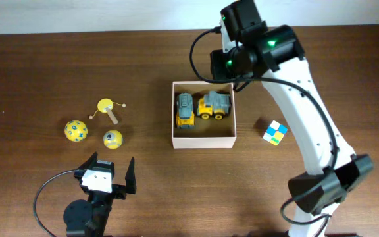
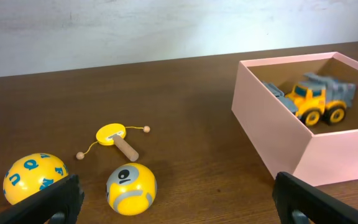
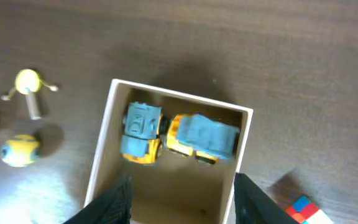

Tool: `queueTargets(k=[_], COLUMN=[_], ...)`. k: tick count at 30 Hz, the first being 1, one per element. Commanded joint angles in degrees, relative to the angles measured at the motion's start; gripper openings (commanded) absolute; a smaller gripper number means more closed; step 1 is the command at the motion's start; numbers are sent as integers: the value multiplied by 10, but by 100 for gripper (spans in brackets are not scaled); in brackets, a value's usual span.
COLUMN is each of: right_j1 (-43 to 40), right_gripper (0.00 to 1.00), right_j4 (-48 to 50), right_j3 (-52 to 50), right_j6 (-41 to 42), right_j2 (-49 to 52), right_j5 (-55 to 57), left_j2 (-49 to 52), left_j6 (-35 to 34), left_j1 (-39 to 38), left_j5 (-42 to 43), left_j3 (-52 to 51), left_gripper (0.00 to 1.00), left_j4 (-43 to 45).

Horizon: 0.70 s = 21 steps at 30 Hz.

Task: Pack container
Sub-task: 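Carry the truck left and set it in the box beside the first, then lower the right gripper into the box and release the second truck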

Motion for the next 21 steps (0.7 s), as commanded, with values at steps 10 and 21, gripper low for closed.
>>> queueTargets(k=[10, 21], right_j1=[4, 53], right_gripper=[47, 47], right_j4=[4, 49], right_j3=[-12, -152], right_j6=[12, 55], right_j2=[6, 6], right_j5=[14, -20], left_j2=[-4, -4], left_j6=[9, 9], left_j1=[3, 3], left_j5=[6, 6], left_j3=[-3, -3], left_gripper=[99, 99], left_j4=[1, 1])
